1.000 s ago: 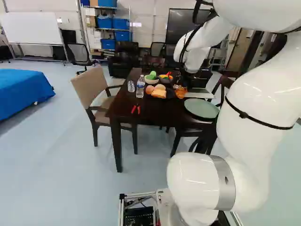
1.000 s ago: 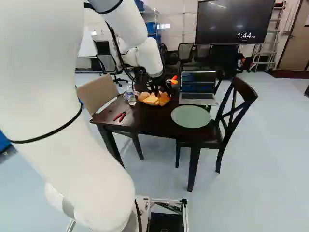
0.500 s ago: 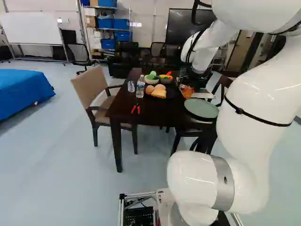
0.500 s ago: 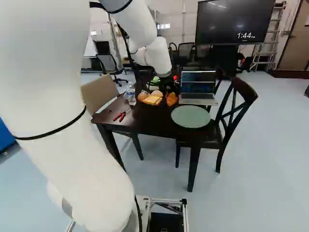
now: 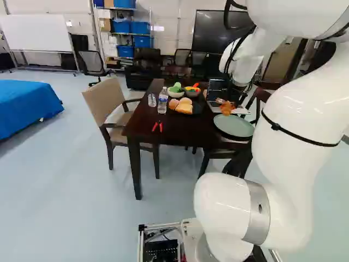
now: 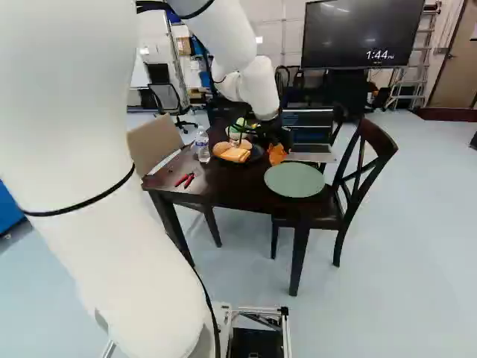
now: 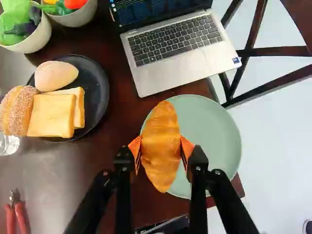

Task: Move the croissant to the empty plate

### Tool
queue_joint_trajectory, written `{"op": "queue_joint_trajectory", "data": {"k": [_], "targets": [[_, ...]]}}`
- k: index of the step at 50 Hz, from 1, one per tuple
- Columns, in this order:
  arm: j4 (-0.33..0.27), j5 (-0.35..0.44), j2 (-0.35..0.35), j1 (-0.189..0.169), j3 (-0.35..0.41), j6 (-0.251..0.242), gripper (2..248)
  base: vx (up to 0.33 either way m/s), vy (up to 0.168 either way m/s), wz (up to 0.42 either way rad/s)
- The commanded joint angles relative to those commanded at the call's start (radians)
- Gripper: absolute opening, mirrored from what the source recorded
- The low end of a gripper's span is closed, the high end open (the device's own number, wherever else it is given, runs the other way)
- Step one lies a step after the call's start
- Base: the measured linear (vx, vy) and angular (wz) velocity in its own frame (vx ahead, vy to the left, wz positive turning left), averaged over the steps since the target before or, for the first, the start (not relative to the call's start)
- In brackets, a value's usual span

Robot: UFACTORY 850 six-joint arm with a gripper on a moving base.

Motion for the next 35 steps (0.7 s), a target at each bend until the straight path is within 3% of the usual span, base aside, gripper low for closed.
{"op": "queue_joint_trajectory", "data": {"k": [25, 35], "targets": [[0.000, 0.000, -0.025, -0.095, 0.006, 0.000, 120, 0.000, 0.000, 0.000], [0.000, 0.000, -0.053, -0.097, 0.002, 0.000, 120, 0.000, 0.000, 0.000]]}}
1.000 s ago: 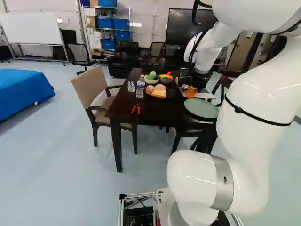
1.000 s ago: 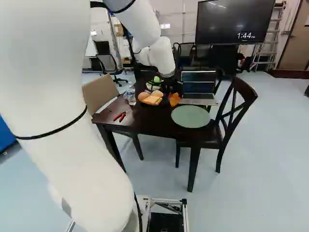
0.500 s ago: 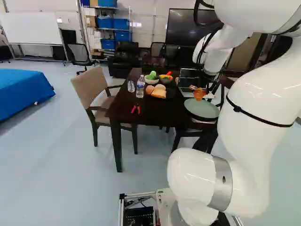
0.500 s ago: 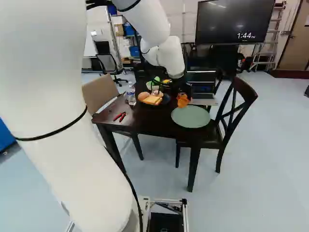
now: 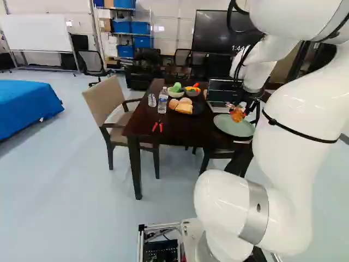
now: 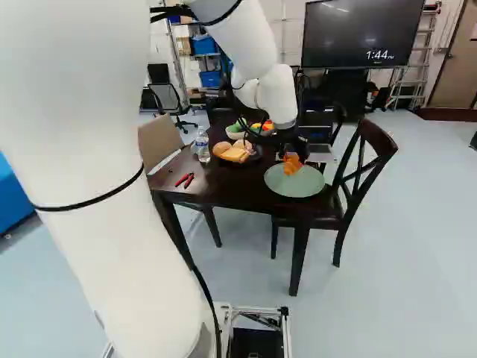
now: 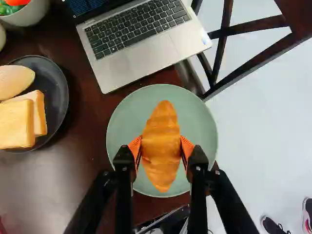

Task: Move the croissant to the empty plate

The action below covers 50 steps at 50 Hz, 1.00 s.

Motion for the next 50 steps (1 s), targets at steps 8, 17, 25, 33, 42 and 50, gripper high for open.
{"op": "queue_joint_trajectory", "data": {"k": [8, 17, 25, 33, 42, 50], "targets": [[0.000, 0.000, -0.023, 0.000, -0.004, 0.000, 120, 0.000, 0.000, 0.000], [0.000, 0.000, -0.050, 0.000, -0.008, 0.000, 120, 0.000, 0.000, 0.000], [0.000, 0.000, -0.074, 0.000, -0.013, 0.000, 120, 0.000, 0.000, 0.000], [0.000, 0.000, -0.099, 0.000, -0.019, 0.000, 120, 0.000, 0.000, 0.000], [0.000, 0.000, -0.108, 0.000, -0.021, 0.000, 120, 0.000, 0.000, 0.000], [0.000, 0.000, -0.108, 0.000, -0.021, 0.000, 171, 0.000, 0.000, 0.000]]}}
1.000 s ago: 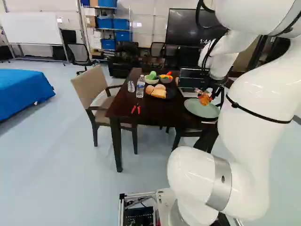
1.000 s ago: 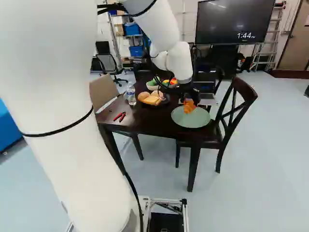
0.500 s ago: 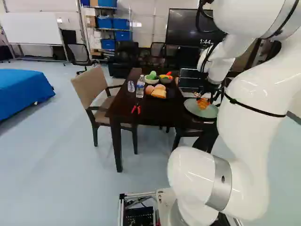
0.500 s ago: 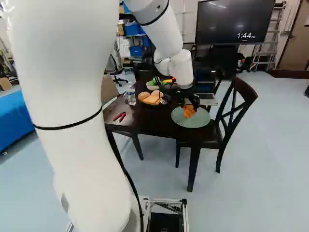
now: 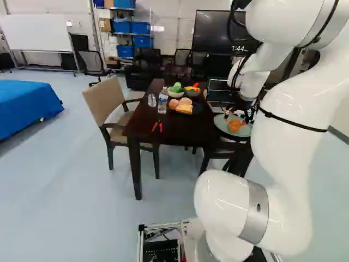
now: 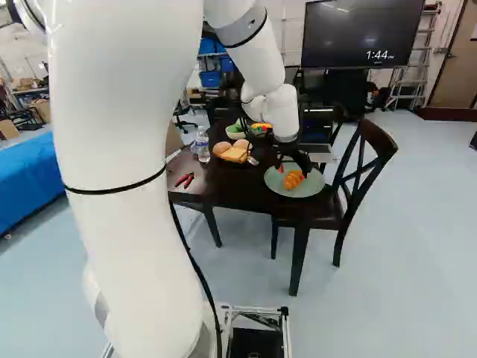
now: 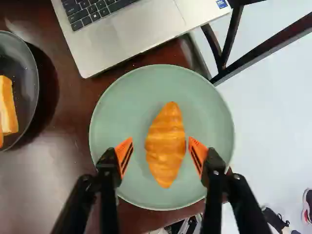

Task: Move the croissant to the empty plate

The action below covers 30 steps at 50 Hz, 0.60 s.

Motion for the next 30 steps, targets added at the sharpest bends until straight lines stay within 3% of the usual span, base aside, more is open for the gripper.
{"op": "queue_joint_trajectory", "data": {"k": [3, 4, 8, 9, 30], "targets": [[0.000, 0.000, 0.000, 0.000, 0.000, 0.000, 171, 0.000, 0.000, 0.000], [0.000, 0.000, 0.000, 0.000, 0.000, 0.000, 204, 0.000, 0.000, 0.000], [0.000, 0.000, 0.002, 0.000, 0.000, 0.000, 204, 0.000, 0.000, 0.000], [0.000, 0.000, 0.003, 0.000, 0.001, 0.000, 239, 0.000, 0.000, 0.000], [0.000, 0.000, 0.061, 0.000, 0.013, 0.000, 247, 0.000, 0.000, 0.000]]}}
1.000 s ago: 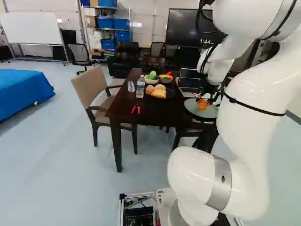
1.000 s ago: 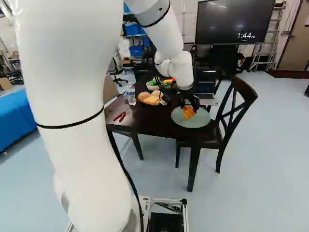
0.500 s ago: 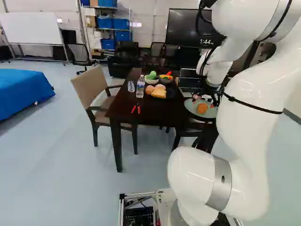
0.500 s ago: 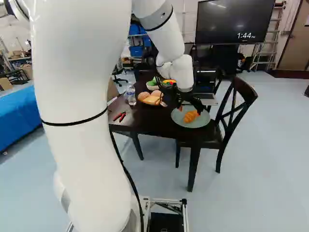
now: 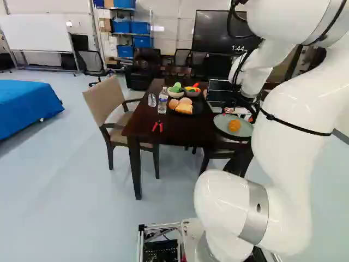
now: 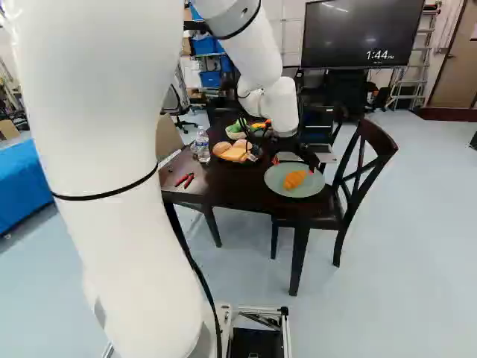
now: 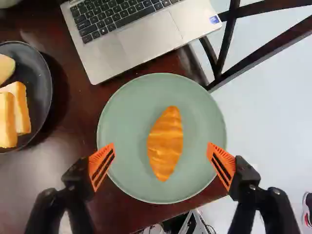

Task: Move the croissant to the empty plate

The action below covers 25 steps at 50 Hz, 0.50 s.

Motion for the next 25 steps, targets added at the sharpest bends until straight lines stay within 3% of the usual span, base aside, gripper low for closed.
{"op": "queue_joint_trajectory", "data": {"k": [9, 25], "targets": [[0.000, 0.000, 0.032, 0.007, 0.011, 0.000, 247, 0.000, 0.000, 0.000], [0.000, 0.000, 0.114, 0.051, 0.056, 0.000, 247, 0.000, 0.000, 0.000]]}}
